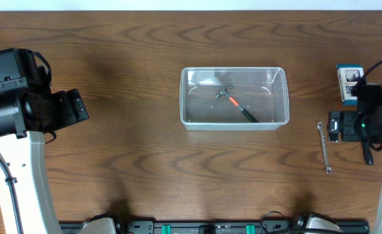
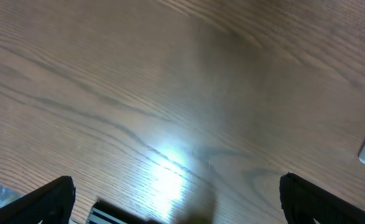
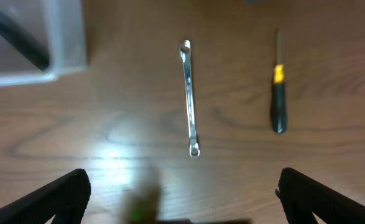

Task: Pack container
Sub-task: 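Move the right gripper over the silver ring wrench and descend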

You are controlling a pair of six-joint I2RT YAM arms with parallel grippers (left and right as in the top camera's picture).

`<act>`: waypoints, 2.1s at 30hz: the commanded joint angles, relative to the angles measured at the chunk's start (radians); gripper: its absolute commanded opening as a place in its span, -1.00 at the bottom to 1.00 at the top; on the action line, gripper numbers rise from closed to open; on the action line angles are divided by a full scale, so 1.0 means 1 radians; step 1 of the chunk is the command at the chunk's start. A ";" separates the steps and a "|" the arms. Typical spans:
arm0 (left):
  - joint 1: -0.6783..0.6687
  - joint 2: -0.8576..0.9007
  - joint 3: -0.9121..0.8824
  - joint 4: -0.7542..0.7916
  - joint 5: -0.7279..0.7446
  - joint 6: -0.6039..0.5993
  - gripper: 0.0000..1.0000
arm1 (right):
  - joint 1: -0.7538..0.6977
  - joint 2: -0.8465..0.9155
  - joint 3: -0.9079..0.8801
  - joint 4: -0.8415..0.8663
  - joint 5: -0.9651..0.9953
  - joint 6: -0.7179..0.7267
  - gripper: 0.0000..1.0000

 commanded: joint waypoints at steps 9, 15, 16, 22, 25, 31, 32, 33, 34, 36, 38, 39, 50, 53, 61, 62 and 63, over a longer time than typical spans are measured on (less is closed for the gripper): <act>0.005 -0.002 0.011 -0.003 -0.002 0.006 0.96 | -0.011 0.262 -0.019 0.058 0.020 -0.164 0.98; 0.005 -0.002 0.011 -0.003 -0.002 0.005 0.96 | -0.011 0.377 -0.021 0.122 -0.002 -0.158 0.98; 0.005 -0.002 0.011 -0.003 -0.002 0.006 0.96 | -0.011 0.394 -0.021 0.130 -0.001 -0.152 0.99; 0.005 -0.002 0.011 -0.003 -0.002 0.006 0.96 | -0.010 0.457 -0.031 0.182 0.006 -0.142 0.98; 0.005 -0.002 0.011 -0.003 -0.002 0.006 0.96 | -0.011 0.457 -0.069 0.225 0.009 -0.142 0.99; 0.005 -0.002 0.011 -0.003 -0.002 0.006 0.96 | -0.010 0.457 -0.190 0.320 0.021 -0.141 0.98; 0.005 -0.002 0.011 -0.003 -0.002 0.006 0.96 | -0.010 0.457 -0.206 0.335 0.021 -0.141 0.99; 0.005 -0.002 0.011 -0.003 -0.002 0.006 0.96 | -0.010 0.457 -0.222 0.353 0.021 -0.141 0.98; 0.005 -0.002 0.011 -0.003 -0.002 0.005 0.96 | -0.010 0.457 -0.235 0.370 0.021 -0.141 0.97; 0.005 -0.002 0.011 -0.003 -0.002 0.006 0.96 | -0.010 0.457 -0.248 0.396 0.021 -0.132 0.99; 0.005 -0.002 0.011 -0.003 -0.002 0.006 0.96 | -0.010 0.457 -0.252 0.412 0.021 -0.126 0.99; 0.005 -0.002 0.011 -0.003 -0.002 0.005 0.96 | -0.010 0.457 -0.252 0.418 0.021 -0.126 0.98; 0.005 -0.002 0.011 -0.003 -0.002 0.006 0.96 | -0.011 0.457 -0.280 0.533 0.043 -0.126 0.99; 0.005 -0.002 0.011 -0.003 -0.002 0.005 0.96 | -0.011 0.457 -0.293 0.541 0.044 -0.125 0.99; 0.005 -0.002 0.011 -0.003 -0.002 0.006 0.96 | -0.013 0.457 -0.322 0.557 0.028 -0.100 0.98; 0.005 -0.002 0.011 -0.003 -0.002 0.006 0.96 | -0.013 0.457 -0.322 0.560 0.028 -0.100 0.98; 0.005 -0.002 0.011 -0.003 -0.002 0.005 0.96 | -0.013 0.457 -0.322 0.561 0.028 -0.100 0.99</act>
